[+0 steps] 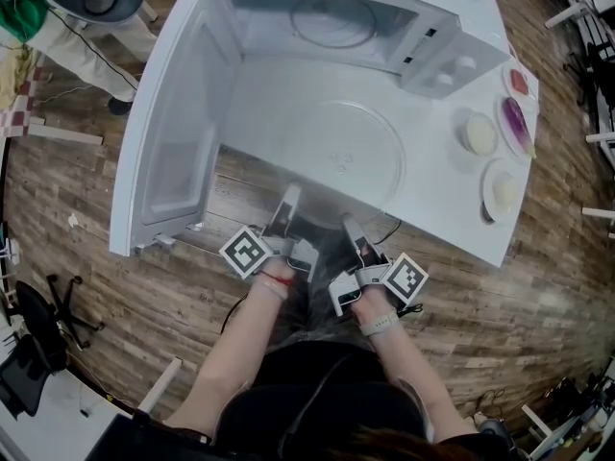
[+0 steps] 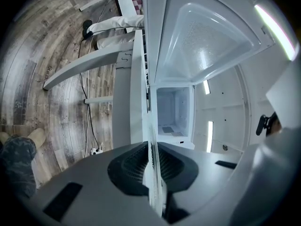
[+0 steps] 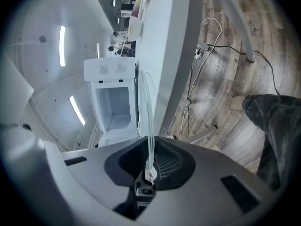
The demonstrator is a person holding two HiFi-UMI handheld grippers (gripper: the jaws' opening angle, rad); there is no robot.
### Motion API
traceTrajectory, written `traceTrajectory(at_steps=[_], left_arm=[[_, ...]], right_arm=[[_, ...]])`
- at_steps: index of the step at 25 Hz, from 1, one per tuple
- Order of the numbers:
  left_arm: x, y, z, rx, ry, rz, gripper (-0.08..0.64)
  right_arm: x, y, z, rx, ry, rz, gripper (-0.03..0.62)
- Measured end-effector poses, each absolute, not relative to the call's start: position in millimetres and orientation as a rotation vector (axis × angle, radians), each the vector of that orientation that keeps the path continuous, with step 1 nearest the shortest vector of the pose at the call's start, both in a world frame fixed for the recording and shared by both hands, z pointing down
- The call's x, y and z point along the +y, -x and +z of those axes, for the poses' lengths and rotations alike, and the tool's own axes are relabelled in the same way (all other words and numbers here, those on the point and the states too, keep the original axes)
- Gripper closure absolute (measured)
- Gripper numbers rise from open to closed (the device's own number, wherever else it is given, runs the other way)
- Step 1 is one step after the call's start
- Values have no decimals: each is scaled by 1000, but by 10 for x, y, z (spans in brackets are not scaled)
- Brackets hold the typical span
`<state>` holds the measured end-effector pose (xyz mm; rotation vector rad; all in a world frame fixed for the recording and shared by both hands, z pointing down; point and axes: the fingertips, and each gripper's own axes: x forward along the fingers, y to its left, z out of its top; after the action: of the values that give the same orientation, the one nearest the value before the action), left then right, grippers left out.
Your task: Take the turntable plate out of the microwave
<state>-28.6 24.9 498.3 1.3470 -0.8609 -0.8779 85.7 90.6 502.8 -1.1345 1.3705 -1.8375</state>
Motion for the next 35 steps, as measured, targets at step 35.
traceTrajectory(at_steps=[35], left_arm=[[648, -53, 4885, -701, -1680, -494, 419]], right_arm=[[847, -915, 4937, 1393, 1087, -1782, 546]])
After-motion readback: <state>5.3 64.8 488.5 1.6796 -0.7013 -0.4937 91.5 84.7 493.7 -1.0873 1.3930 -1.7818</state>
